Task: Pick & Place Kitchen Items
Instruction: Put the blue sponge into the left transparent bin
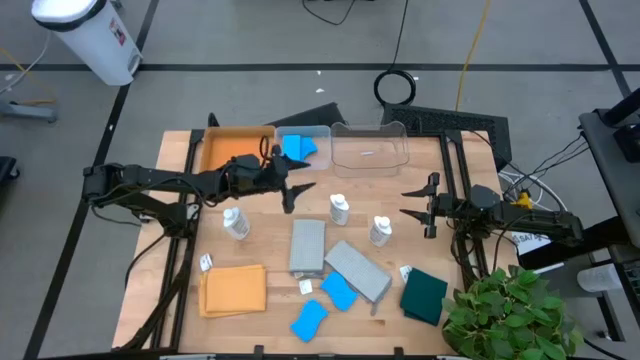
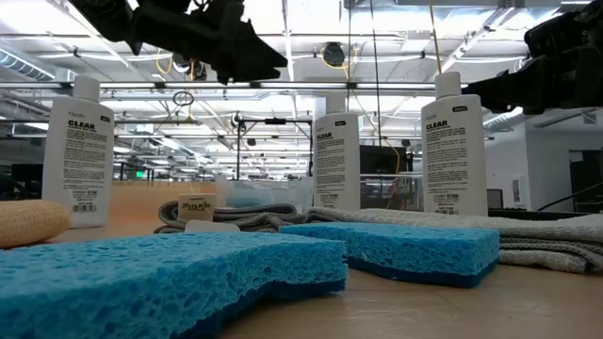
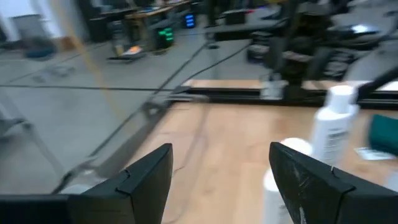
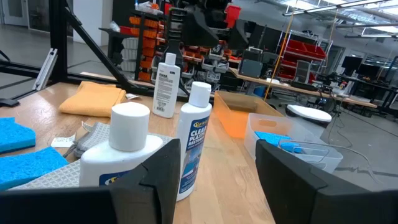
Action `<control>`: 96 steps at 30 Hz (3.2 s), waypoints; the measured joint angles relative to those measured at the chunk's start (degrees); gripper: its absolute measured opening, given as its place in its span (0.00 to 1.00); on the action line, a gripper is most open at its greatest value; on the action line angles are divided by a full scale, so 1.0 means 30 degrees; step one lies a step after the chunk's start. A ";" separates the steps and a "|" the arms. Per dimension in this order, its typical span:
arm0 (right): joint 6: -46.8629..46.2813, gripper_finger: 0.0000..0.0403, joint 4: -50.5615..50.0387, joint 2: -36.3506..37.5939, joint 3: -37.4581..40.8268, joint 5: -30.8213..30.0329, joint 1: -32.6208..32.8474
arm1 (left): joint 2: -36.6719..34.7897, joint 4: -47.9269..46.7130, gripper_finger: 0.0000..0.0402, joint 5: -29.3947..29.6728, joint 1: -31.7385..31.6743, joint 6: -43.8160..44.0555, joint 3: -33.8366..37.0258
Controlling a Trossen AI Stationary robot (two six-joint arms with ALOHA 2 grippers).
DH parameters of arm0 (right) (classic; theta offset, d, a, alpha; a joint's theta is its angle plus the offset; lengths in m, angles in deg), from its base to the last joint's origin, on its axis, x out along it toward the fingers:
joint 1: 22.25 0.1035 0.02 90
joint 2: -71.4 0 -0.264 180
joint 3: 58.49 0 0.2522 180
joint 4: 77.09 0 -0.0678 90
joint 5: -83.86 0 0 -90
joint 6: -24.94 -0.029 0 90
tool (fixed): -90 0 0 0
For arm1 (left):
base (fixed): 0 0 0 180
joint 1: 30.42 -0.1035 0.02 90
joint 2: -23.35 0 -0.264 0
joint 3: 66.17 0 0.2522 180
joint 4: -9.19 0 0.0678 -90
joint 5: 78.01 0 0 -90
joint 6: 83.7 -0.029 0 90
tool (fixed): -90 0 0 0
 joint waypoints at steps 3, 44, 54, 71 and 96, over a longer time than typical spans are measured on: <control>0.0003 0.45 0.0000 -0.0003 0.0000 0.0003 0.0003 | 0.0000 -0.0107 0.67 -0.1261 -0.0005 0.0022 -0.0071; -0.0001 0.45 0.0000 -0.0003 0.0004 0.0003 0.0002 | 0.0000 -0.0234 0.67 -0.8369 -0.0005 0.1508 -0.0252; 0.0000 0.45 0.0000 0.0004 -0.0004 0.0003 0.0004 | 0.0007 -0.1087 0.67 -0.9210 -0.0012 0.1428 -0.0252; -0.0001 0.45 0.0000 0.0002 -0.0002 0.0002 0.0003 | 0.0007 -0.1311 0.67 -0.9958 0.1530 0.1868 -0.0252; -0.0001 0.45 0.0022 -0.0003 0.0004 0.0003 0.0004 | 0.3437 -0.7589 0.67 -0.1067 1.3278 0.1551 -0.5104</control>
